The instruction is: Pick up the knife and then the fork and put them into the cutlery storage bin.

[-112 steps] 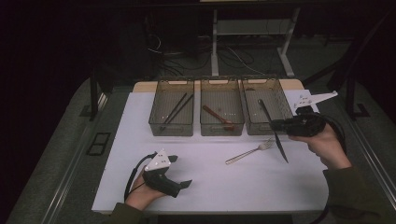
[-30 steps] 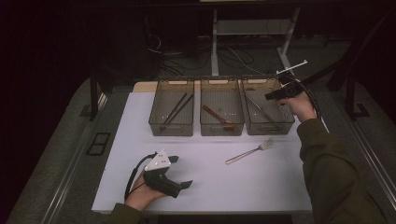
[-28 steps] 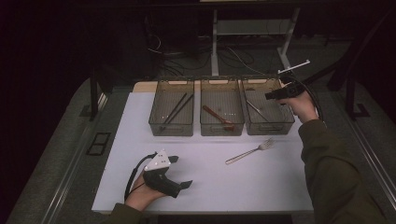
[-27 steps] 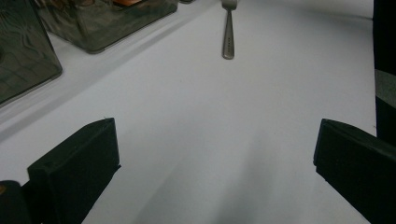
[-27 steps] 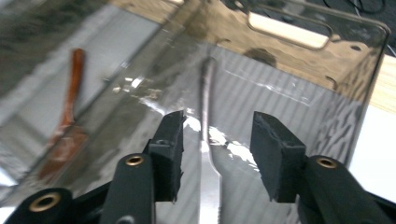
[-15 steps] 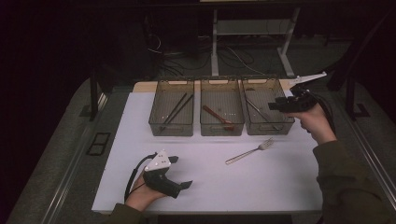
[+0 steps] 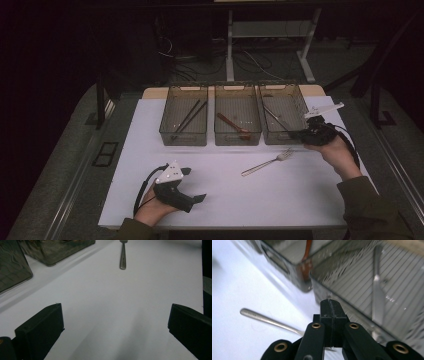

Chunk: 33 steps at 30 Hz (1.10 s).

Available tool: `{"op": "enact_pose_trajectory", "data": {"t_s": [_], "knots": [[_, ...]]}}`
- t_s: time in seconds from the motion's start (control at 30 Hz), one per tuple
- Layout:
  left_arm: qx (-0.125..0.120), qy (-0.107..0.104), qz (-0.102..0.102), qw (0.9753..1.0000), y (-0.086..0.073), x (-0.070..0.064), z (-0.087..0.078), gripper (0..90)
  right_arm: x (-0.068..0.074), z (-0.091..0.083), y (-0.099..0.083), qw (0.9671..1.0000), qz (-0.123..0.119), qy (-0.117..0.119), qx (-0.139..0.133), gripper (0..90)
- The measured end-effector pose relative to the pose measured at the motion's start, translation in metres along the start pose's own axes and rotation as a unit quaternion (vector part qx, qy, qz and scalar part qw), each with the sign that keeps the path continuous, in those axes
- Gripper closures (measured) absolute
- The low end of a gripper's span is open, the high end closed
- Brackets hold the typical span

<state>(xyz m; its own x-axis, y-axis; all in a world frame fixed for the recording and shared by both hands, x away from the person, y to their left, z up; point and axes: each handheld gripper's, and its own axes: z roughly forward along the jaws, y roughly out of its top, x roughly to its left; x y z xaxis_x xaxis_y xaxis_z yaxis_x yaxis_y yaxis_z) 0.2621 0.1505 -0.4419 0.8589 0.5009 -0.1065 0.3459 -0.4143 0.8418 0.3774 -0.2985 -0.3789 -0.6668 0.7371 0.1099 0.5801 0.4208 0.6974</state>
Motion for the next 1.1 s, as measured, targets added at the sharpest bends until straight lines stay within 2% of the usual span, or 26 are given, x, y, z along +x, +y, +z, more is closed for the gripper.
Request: {"op": "enact_pose_trajectory", "data": {"t_s": [0.07,0.23,0.33,0.37,0.53,0.7,1.1], "knots": [[0.0,0.0,0.001,1.0,0.0,0.0,0.0,0.0,0.0,0.009,-0.003,0.9998,-0.001,0.003,0.021,88.9],[0.002,0.0,0.001,1.0,0.0,0.0,0.0,0.0,0.005,0.03,-0.006,0.998,-0.013,-0.013,0.06,88.9],[0.0,-0.001,0.001,1.0,0.0,0.0,0.0,0.0,0.006,0.04,-0.005,0.9961,-0.018,-0.028,0.082,88.9],[0.001,-0.001,0.001,1.0,0.0,0.0,0.0,0.0,0.006,0.043,-0.005,0.9949,-0.021,-0.04,0.09,88.9],[0.0,-0.001,0.001,1.0,0.0,0.0,0.0,0.0,0.002,0.054,-0.005,0.9923,-0.019,-0.052,0.11,88.9],[0.0,-0.001,0.0,1.0,0.0,0.0,0.0,0.0,0.0,0.058,-0.007,0.9903,-0.02,-0.055,0.126,88.9],[0.0,-0.003,0.001,1.0,0.0,-0.001,0.0,0.0,0.001,0.052,-0.013,0.9874,-0.022,-0.049,0.149,88.9]]}}
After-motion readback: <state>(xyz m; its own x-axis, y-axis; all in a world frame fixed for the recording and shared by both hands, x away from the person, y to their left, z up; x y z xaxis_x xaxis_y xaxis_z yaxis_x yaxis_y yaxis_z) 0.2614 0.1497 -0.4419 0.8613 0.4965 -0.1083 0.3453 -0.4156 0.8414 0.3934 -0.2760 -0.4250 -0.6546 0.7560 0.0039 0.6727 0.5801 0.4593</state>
